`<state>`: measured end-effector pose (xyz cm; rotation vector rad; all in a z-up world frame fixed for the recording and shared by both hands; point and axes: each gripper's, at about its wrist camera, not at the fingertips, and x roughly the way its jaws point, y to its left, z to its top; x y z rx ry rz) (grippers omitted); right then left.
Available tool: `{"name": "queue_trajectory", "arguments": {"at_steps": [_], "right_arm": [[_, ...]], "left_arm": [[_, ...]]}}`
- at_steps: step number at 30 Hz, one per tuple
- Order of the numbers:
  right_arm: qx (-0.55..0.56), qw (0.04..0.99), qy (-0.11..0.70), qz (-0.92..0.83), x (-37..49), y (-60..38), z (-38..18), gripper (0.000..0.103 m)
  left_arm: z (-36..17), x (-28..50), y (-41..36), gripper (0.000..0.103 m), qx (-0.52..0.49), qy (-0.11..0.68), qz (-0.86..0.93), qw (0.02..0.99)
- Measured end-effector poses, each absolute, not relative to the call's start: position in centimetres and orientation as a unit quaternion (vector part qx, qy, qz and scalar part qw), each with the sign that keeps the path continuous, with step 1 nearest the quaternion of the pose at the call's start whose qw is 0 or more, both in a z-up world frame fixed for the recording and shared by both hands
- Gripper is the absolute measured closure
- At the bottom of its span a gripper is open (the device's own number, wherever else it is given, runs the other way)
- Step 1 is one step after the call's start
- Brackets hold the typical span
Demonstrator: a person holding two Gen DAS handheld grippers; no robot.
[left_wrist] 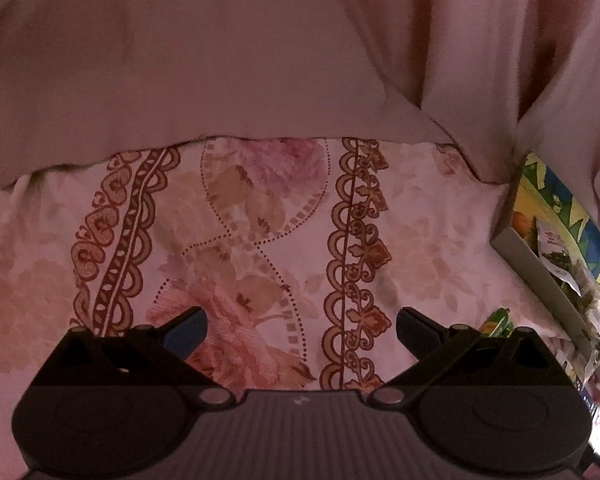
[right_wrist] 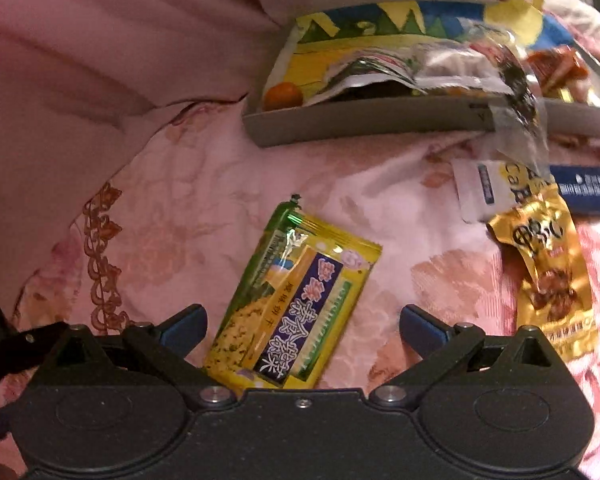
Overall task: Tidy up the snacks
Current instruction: 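Move both tools back over the remaining snacks, then grasp the green sausage stick with the left tool while the right grasps the yellow biscuit packet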
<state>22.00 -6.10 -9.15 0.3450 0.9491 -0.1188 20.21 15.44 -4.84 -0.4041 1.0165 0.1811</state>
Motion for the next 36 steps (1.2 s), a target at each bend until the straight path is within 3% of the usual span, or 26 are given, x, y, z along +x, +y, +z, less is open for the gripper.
{"name": "queue_trajectory", "arguments": {"at_steps": [8,17,30,36], "right_arm": [[0.090,0.897,0.433,0.012,19.4,-6.9,-9.5,0.006],[-0.004,0.900,0.432,0.058,16.8,-8.9,-9.7,0.021],[-0.061,0.920,0.380,0.074,14.6,-10.9,-10.2,0.019],[-0.088,0.926,0.360,0.075,15.5,-10.0,-10.5,0.017]], "left_arm": [[-5.3,20.5,15.0,0.000,-0.188,0.491,0.075,0.847],[-5.3,20.4,12.1,0.000,-0.132,0.501,0.026,0.855],[-6.3,20.2,5.9,0.001,0.034,0.501,-0.052,0.863],[-6.5,20.5,4.6,0.003,0.052,0.482,-0.071,0.872]]}}
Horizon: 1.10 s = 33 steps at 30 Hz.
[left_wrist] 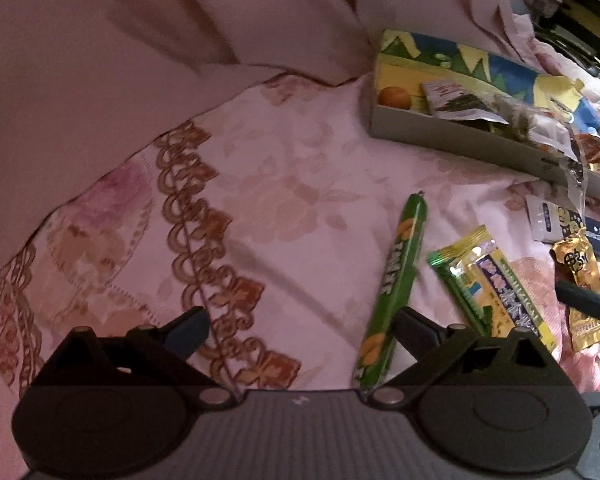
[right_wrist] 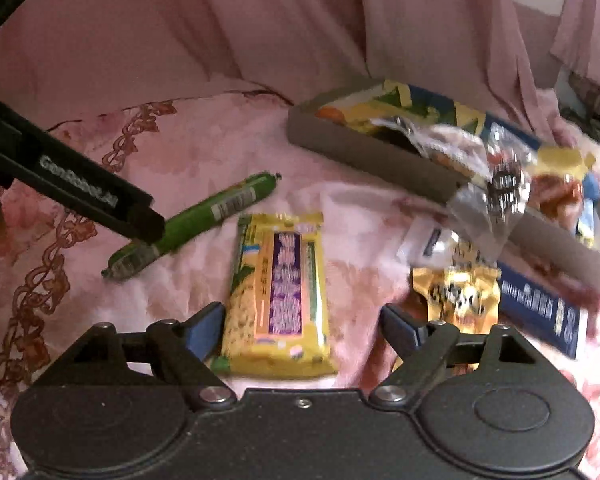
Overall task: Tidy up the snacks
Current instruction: 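Grasp the green sausage stick with the left tool while the right grasps the yellow biscuit packet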
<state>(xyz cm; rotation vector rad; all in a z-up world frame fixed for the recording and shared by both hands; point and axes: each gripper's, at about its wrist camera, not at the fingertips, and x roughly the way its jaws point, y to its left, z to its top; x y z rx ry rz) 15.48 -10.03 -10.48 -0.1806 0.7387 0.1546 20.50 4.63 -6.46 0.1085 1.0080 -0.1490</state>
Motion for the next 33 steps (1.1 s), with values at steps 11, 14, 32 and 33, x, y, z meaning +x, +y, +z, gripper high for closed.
{"name": "queue_trajectory", "arguments": {"at_steps": [11,14,32,33], "right_arm": [[-0.111,0.929,0.342,0.091,14.9,-9.5,-10.8,0.036],[-0.101,0.927,0.347,0.095,14.9,-9.7,-10.7,0.045],[-0.085,0.926,0.358,0.083,12.6,-10.9,-10.3,0.049],[-0.082,0.927,0.356,0.084,12.6,-11.0,-10.4,0.048]], "left_arm": [[-6.9,20.0,2.8,0.032,0.093,0.467,-0.136,0.869],[-6.9,19.7,2.4,0.047,0.098,0.464,-0.153,0.867],[-6.7,20.0,2.4,0.079,0.048,0.494,-0.171,0.851],[-6.7,20.2,2.2,0.077,0.050,0.490,-0.169,0.854]]}}
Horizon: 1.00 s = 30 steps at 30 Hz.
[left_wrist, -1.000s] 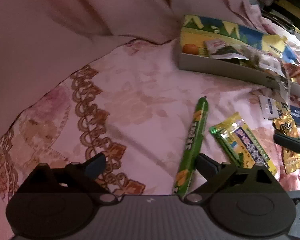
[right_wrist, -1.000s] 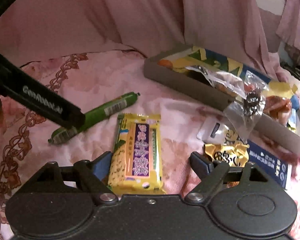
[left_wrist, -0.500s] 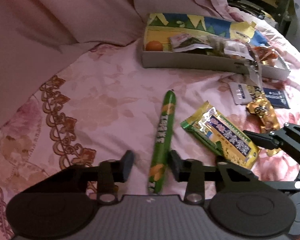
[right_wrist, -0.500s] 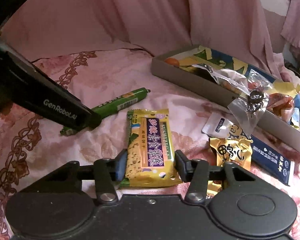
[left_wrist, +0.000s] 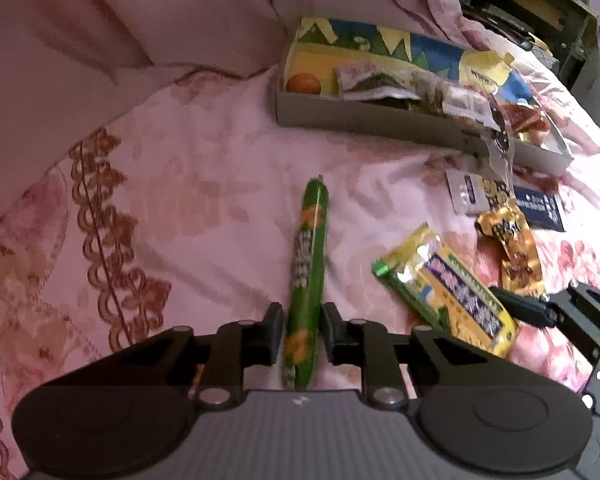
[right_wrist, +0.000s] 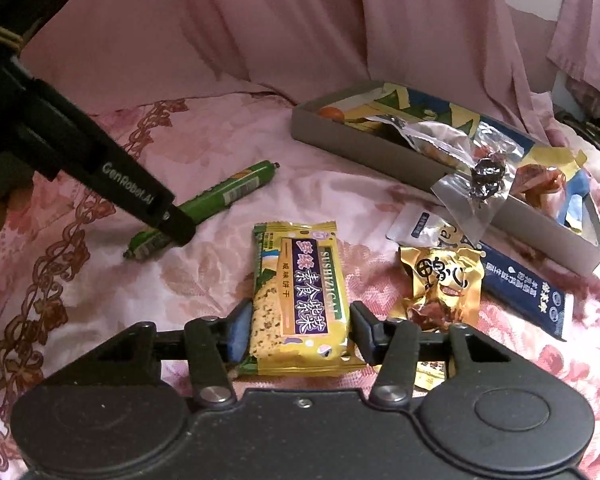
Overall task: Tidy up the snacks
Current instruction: 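Grasp the green sausage stick with the left tool while the right grasps the yellow biscuit packet, then carry the sausage stick and biscuit packet over the box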
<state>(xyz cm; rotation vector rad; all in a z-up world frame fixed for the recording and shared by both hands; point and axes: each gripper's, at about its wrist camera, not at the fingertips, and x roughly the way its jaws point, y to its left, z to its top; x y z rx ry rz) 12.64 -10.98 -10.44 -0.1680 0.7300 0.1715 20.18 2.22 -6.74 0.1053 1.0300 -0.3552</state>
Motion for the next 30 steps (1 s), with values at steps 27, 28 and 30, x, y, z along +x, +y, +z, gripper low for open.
{"name": "queue_trajectory", "arguments": {"at_steps": [27,28,30], "right_arm": [[-0.352,0.904,0.236,0.053,9.6,-7.6,-10.7,0.053],[-0.359,0.903,0.231,0.051,9.4,-7.8,-10.4,0.053],[-0.368,0.901,0.226,0.048,9.2,-8.3,-9.7,0.053]], "left_arm": [[-6.8,20.1,3.4,0.085,-0.109,0.524,-0.207,0.819],[-6.7,19.9,3.4,0.085,-0.119,0.523,-0.212,0.817],[-6.1,19.4,3.4,0.085,-0.127,0.513,-0.220,0.820]]}}
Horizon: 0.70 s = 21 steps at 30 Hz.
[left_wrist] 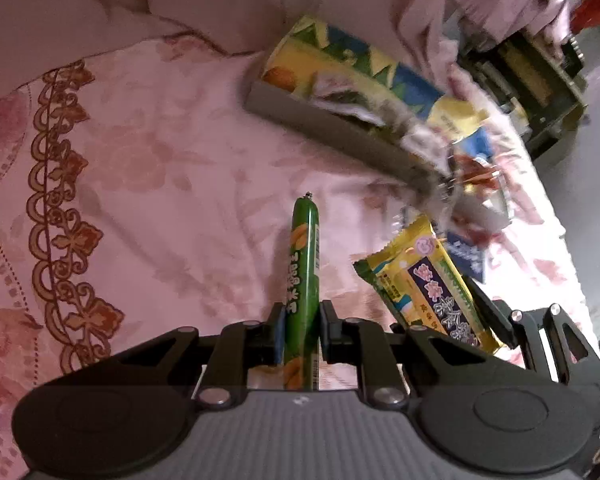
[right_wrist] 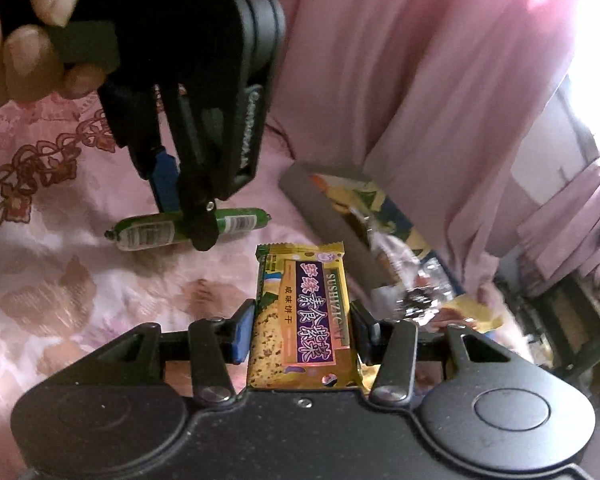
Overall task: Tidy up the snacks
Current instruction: 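Carry the sausage stick and biscuit packet over the box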
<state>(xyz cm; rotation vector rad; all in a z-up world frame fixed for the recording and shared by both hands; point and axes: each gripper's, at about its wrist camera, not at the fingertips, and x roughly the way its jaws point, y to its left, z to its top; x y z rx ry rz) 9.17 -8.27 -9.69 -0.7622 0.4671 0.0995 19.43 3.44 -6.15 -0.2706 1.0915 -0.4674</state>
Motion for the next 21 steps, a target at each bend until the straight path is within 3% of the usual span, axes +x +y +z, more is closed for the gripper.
{"name": "queue_trajectory", "arguments": {"at_steps": [9,14,21], "right_arm": [[-0.372,0.906,0.196,0.049,7.4,-12.1,-4.4,0.053],[-0.377,0.907,0.181,0.040,7.0,-14.9,-3.0,0.053],[-0.298,0.936,0.187,-0.009,8.5,-18.4,-2.2,0.053]], "left_arm": [[-2.3,16.8,1.4,0.085,-0.112,0.426,-0.264,0.858],[-2.4,16.0,-0.1,0.085,-0.096,0.424,-0.262,0.862],[-1.3,15.0,-0.4,0.085,-0.140,0.407,-0.276,0.860]]}}
